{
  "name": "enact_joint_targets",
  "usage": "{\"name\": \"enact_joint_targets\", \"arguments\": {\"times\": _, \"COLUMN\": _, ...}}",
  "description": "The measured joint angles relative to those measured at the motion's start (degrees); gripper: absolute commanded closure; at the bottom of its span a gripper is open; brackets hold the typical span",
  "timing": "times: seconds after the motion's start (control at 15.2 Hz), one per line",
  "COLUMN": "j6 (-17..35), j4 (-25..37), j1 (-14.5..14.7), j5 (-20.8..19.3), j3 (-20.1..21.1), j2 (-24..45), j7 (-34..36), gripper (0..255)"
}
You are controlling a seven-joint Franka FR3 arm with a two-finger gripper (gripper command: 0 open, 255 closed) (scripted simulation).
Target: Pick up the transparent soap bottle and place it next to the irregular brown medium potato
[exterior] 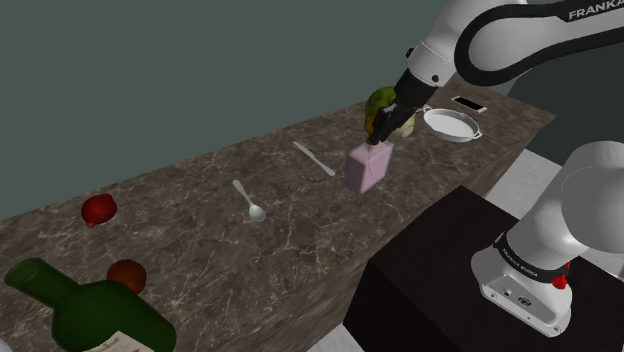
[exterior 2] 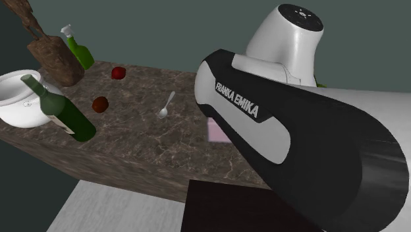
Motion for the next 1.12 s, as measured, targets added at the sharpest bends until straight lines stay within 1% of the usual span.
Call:
{"name": "enact_joint_targets", "arguments": {"times": 0.79, "j6": -10.4, "j4": 7.3, "j1": -1.1, "j5": -2.0, "j3": -0.1, "j2": -3.3, "j7": 2.4, "gripper": 255}}
{"name": "enact_joint_targets", "arguments": {"times": 1.12, "j6": -14.3, "j4": 11.0, "j1": -1.4, "j5": -2.7, "j3": -0.3, "j2": -3.5, "j7": 3.1, "gripper": 255}}
